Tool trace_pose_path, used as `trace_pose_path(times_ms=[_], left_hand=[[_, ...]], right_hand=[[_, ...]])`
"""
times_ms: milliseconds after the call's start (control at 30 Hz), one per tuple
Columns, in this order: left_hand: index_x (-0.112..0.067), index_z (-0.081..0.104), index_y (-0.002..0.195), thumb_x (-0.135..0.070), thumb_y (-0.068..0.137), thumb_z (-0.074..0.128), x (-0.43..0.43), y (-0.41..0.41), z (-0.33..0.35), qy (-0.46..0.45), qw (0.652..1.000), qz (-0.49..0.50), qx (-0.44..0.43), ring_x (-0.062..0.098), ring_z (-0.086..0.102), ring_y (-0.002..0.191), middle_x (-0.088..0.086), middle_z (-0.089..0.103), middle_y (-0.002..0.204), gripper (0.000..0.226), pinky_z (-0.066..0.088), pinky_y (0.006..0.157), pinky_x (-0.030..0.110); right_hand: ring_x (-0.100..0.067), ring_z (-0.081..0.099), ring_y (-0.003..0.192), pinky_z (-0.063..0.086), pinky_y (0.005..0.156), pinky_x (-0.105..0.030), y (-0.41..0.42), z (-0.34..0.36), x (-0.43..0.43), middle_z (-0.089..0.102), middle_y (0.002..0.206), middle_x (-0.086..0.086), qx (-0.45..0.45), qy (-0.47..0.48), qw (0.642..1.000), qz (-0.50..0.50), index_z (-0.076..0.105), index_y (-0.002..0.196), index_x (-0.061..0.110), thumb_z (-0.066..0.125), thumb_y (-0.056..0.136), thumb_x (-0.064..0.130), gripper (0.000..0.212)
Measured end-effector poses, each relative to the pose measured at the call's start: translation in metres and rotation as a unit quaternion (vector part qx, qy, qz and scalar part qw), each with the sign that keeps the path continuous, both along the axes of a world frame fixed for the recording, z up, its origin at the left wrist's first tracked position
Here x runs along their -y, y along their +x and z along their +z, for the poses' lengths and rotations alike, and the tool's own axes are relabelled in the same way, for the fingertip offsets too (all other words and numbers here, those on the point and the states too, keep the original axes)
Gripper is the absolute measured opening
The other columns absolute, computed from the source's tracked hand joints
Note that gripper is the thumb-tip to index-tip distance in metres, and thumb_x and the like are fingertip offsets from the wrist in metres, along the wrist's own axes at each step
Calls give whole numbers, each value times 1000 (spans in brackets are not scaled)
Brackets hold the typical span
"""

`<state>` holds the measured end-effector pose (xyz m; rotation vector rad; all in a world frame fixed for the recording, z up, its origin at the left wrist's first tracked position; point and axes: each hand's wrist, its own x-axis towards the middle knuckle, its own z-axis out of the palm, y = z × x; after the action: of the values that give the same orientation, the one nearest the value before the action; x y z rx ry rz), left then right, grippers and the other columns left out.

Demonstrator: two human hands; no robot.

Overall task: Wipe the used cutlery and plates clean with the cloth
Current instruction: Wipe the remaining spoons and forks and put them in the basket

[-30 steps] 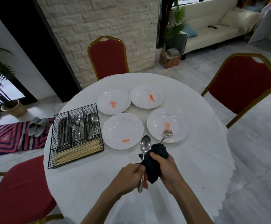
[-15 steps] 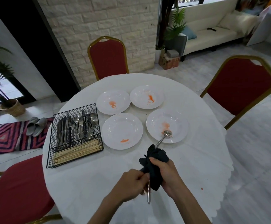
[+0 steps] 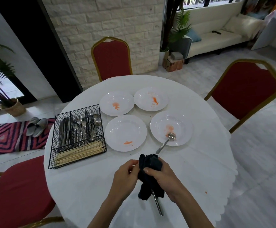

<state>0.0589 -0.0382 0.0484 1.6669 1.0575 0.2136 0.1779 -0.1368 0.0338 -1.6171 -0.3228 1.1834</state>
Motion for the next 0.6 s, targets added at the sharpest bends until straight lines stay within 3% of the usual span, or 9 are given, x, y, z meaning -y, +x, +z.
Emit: trace_pose_path(times_ms=[133,267,333,467,600], left_hand=[[-19,71,89,-29,103,47,1,-2,-5,-10,1000,12,27,22,66,82,2,70,81,30,55,79,41],[-22,73,81,-22,99,57,-14,-5,-7,91,996,4,11,8,66,71,-7,72,72,24,51,70,26],[-20,75,84,-23,99,58,-33,-6,-5,116,992,47,2,12,69,74,-5,74,73,23,51,71,30],[-18,70,79,-35,101,54,-53,-9,1,146,982,122,1,17,65,71,0,70,71,32,42,59,25],[-19,67,80,-27,101,54,-24,-3,-10,187,980,71,-9,12,63,67,-5,67,67,26,48,62,30]], right_hand=[[-16,73,98,58,82,-27,-5,5,-1,73,108,-2,14,-12,1000,8,61,117,22,70,90,13,30],[-15,72,97,54,76,-22,-9,8,-2,73,109,-3,18,-12,1000,9,60,117,20,71,91,15,29],[-18,72,99,55,80,-24,-9,10,-2,73,108,-3,14,-7,1000,17,62,114,21,72,90,16,26],[-21,73,96,58,83,-30,-12,14,-7,74,99,-2,20,1,999,39,64,106,19,73,88,18,20],[-18,73,93,58,75,-23,-16,19,-16,73,104,-6,25,1,1000,6,63,110,18,70,90,14,22]])
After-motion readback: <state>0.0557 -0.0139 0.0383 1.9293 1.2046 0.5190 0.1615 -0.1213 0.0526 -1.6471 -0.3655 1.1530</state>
